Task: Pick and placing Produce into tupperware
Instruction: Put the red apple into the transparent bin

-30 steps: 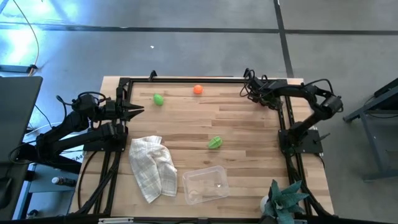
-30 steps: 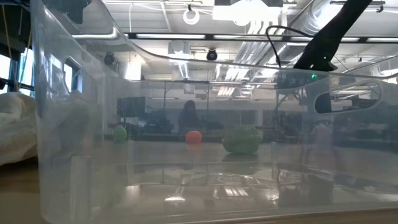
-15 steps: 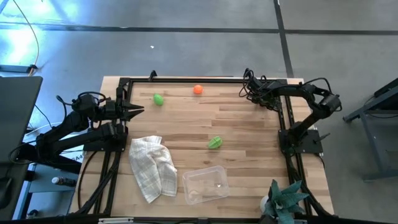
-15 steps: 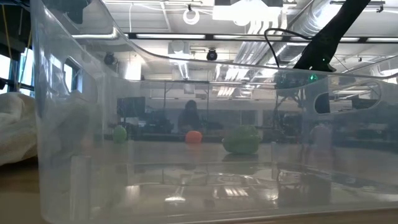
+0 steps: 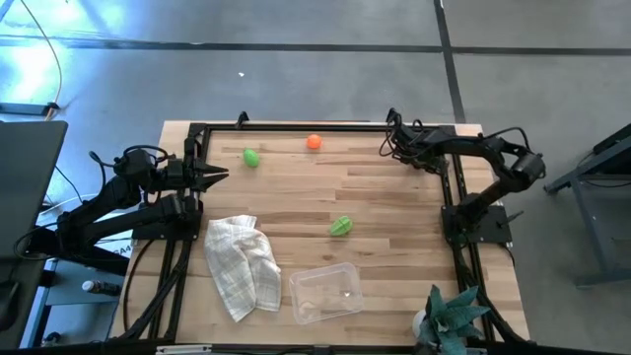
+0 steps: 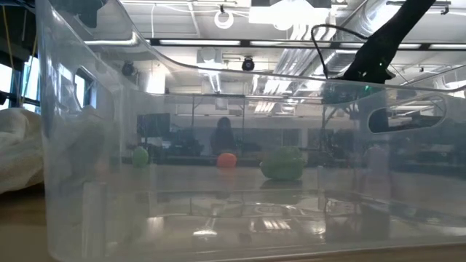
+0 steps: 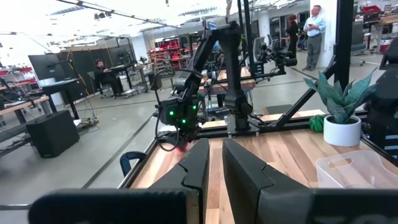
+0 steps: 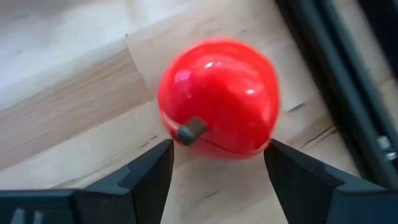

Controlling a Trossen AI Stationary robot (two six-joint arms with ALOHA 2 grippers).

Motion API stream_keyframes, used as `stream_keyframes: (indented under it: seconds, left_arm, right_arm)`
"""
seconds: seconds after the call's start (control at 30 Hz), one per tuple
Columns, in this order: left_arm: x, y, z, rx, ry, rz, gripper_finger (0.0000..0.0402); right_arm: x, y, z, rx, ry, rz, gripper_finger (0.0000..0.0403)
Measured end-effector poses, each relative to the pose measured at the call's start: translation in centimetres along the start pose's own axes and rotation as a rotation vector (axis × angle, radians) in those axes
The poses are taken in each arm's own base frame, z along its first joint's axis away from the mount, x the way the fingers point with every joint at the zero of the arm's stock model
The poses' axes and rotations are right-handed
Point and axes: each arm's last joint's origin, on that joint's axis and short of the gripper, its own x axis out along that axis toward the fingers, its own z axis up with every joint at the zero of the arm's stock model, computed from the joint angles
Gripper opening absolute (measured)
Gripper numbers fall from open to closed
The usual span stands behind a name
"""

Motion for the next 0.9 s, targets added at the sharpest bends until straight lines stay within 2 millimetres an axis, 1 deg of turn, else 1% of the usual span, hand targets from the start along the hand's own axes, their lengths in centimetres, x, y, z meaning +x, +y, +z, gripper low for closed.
stream_keyframes:
  seconds: [0.27,0.53,0.73,0.9]
  left_arm:
    - [0.0,0.0,0.0,0.0,0.0,0.0,0.0037]
    - [0.0,0.0,0.0,0.0,0.0,0.0,0.0037]
    - [0.0,0.0,0.0,0.0,0.0,0.0,0.0037]
    - [0.0,0.0,0.0,0.0,0.0,0.0,0.0037]
  right_arm:
    - [-1.3,-0.8,1.3,0.058,-0.029,0.054,0.0241]
    - [-1.1,-1.5,2.3,0.161,0.035,0.07,0.0241]
    - [-1.0,-1.7,2.4,0.15,0.07,0.065,0.0241]
    - [-1.2,-1.5,1.9,0.046,0.082,0.077,0.0241]
